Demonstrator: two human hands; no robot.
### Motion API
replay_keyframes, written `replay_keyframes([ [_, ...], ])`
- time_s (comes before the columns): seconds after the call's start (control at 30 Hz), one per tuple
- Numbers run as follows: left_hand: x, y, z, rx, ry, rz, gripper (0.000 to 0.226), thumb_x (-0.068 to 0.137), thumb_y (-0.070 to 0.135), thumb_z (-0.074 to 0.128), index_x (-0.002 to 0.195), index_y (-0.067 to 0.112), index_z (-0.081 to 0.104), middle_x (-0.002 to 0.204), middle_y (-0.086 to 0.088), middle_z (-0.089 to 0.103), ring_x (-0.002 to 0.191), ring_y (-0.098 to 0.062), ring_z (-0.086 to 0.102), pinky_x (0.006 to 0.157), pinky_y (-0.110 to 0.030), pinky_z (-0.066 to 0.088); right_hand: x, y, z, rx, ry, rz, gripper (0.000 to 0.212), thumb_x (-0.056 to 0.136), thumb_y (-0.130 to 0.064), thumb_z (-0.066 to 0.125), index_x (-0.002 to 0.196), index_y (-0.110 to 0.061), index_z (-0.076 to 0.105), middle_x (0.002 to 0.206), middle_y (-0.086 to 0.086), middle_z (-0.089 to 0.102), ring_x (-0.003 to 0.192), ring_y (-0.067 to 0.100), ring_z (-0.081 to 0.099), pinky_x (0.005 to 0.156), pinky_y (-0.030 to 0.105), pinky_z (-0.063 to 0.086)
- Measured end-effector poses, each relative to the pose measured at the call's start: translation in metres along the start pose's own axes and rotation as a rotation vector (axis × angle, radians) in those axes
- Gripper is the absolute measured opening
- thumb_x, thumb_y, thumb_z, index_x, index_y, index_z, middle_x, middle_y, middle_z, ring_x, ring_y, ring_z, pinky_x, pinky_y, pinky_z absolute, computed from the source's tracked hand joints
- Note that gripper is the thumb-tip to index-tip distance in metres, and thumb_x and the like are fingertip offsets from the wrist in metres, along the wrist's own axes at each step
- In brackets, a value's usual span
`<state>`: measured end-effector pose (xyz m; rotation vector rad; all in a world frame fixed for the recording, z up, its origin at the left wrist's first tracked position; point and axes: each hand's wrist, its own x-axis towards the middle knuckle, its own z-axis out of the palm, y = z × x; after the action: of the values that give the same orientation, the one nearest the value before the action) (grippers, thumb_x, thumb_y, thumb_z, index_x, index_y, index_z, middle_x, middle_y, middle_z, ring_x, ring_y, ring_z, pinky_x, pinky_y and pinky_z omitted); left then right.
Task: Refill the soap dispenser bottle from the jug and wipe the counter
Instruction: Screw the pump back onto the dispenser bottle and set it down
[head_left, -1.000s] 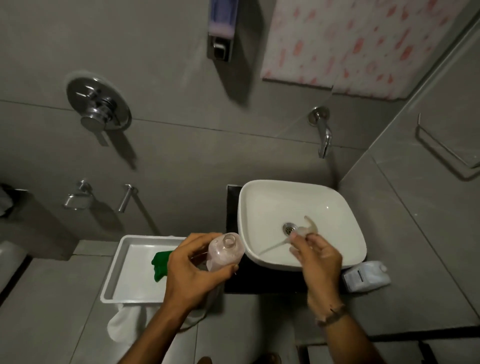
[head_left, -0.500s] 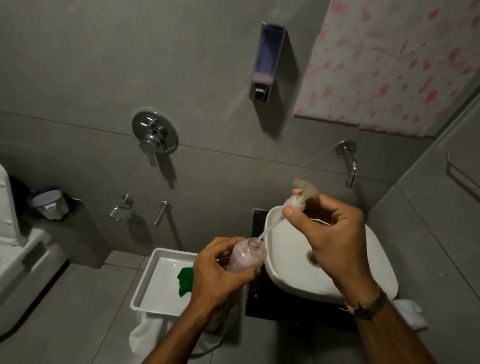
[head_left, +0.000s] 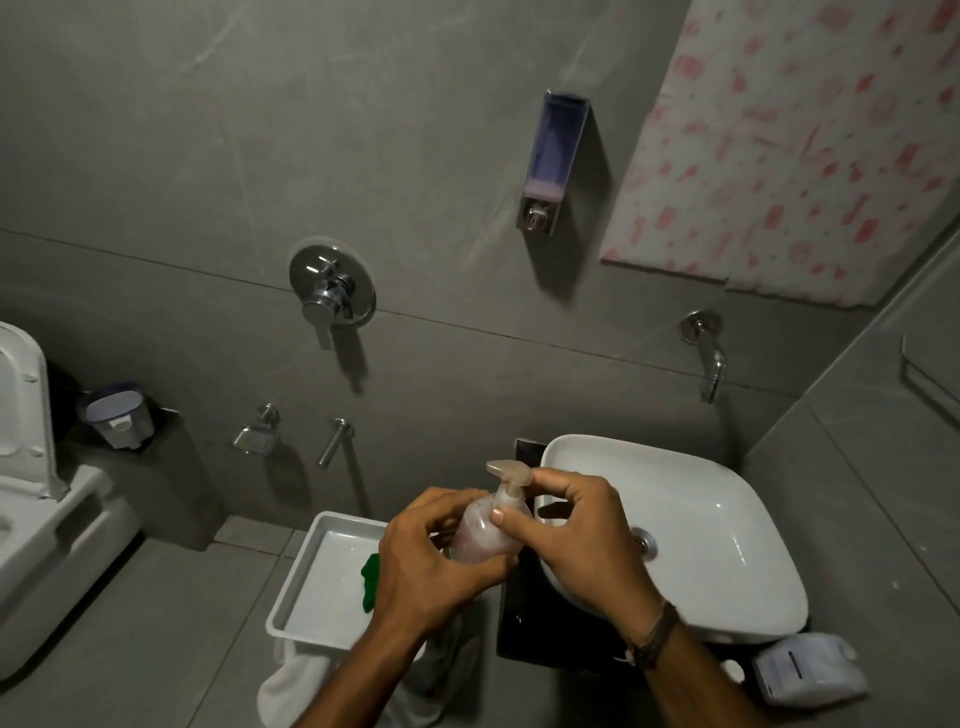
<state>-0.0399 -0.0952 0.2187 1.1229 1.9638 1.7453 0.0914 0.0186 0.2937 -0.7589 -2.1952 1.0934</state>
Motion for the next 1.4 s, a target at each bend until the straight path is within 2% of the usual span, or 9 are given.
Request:
replay_keyframes([
  [0.13,-0.003,0.003,-0.002,-0.003,0.024,-0.030,0.058,0.063,0.031,0.100,0.117,0.029,0.078,0.111,0.012,0.077,0.103,-0.011,0.074,0.080,-0.025,0.065,-0.001,0.006,0.007,-0.050,0.077,0.044,0.037,0.071,-0.051,0.086,0.106,-0.041,0.079,0.098,-0.032,0.074,0.104,-0.007,0.066,0.084,0.018,0.058],
  [0.33,-0.003,0.003,0.000,0.025,0.037,-0.063,0.057,0.065,0.024,0.101,0.117,0.024,0.078,0.111,0.009,0.078,0.101,-0.012,0.075,0.084,-0.033,0.067,-0.007,0.002,0.016,-0.089,0.179,0.053,0.051,0.058,-0.067,0.085,0.096,-0.037,0.069,0.099,-0.021,0.073,0.098,0.002,0.067,0.077,0.012,0.052],
  [0.43,-0.001,0.005,-0.001,0.008,0.029,-0.067,0.055,0.065,0.024,0.102,0.115,0.026,0.079,0.109,0.011,0.078,0.100,-0.012,0.075,0.083,-0.030,0.067,-0.003,0.008,0.007,0.224,-0.049,0.057,0.057,0.075,-0.033,0.090,0.123,-0.036,0.060,0.123,-0.016,0.073,0.117,0.006,0.069,0.093,0.019,0.058],
  [0.53,0.000,0.010,-0.002,0.004,0.025,-0.060,0.058,0.061,0.034,0.101,0.114,0.028,0.078,0.107,0.013,0.078,0.101,-0.008,0.074,0.081,-0.023,0.064,-0.001,0.013,0.004,0.308,-0.141,0.041,0.058,0.088,-0.010,0.079,0.134,-0.036,0.054,0.129,-0.014,0.072,0.123,0.008,0.068,0.093,0.021,0.059],
  [0.77,0.001,0.009,0.006,0.009,0.003,-0.078,0.056,0.063,0.023,0.103,0.114,0.025,0.079,0.109,0.009,0.079,0.100,-0.012,0.076,0.084,-0.029,0.066,0.000,0.018,0.004,0.101,0.107,-0.004,0.078,0.063,-0.051,0.092,0.129,-0.041,0.051,0.109,-0.026,0.073,0.107,-0.001,0.070,0.084,0.007,0.055],
  [0.93,0.005,0.010,0.007,0.018,0.004,-0.073,0.057,0.062,0.024,0.104,0.114,0.023,0.079,0.108,0.007,0.079,0.100,-0.016,0.076,0.083,-0.028,0.066,0.004,0.026,-0.003,0.210,-0.054,-0.003,0.076,0.080,-0.030,0.084,0.141,-0.051,0.042,0.121,-0.022,0.074,0.118,0.004,0.069,0.100,0.023,0.056],
  [1.07,0.008,0.011,0.009,0.011,-0.008,-0.076,0.057,0.064,0.023,0.103,0.115,0.022,0.079,0.110,0.006,0.078,0.101,-0.017,0.076,0.086,-0.034,0.066,0.006,0.022,-0.003,0.103,0.111,-0.038,0.079,0.065,-0.061,0.089,0.132,-0.050,0.047,0.105,-0.019,0.076,0.107,0.007,0.072,0.095,0.024,0.054],
  [1.2,0.009,0.012,0.008,-0.001,-0.021,-0.074,0.057,0.061,0.024,0.104,0.113,0.025,0.079,0.108,0.010,0.079,0.101,-0.014,0.076,0.084,-0.030,0.066,0.010,0.027,-0.009,0.156,-0.101,-0.022,0.086,0.079,-0.033,0.085,0.148,-0.047,0.036,0.132,-0.023,0.068,0.128,0.003,0.061,0.108,0.034,0.048],
  [1.4,0.012,0.012,0.010,-0.003,-0.047,-0.064,0.059,0.057,0.032,0.098,0.113,0.024,0.080,0.109,0.007,0.079,0.101,-0.017,0.076,0.086,-0.036,0.066,0.014,0.025,-0.006,0.072,0.037,-0.024,0.074,0.068,-0.047,0.090,0.131,-0.049,0.052,0.109,-0.024,0.076,0.111,0.003,0.070,0.095,0.028,0.057],
])
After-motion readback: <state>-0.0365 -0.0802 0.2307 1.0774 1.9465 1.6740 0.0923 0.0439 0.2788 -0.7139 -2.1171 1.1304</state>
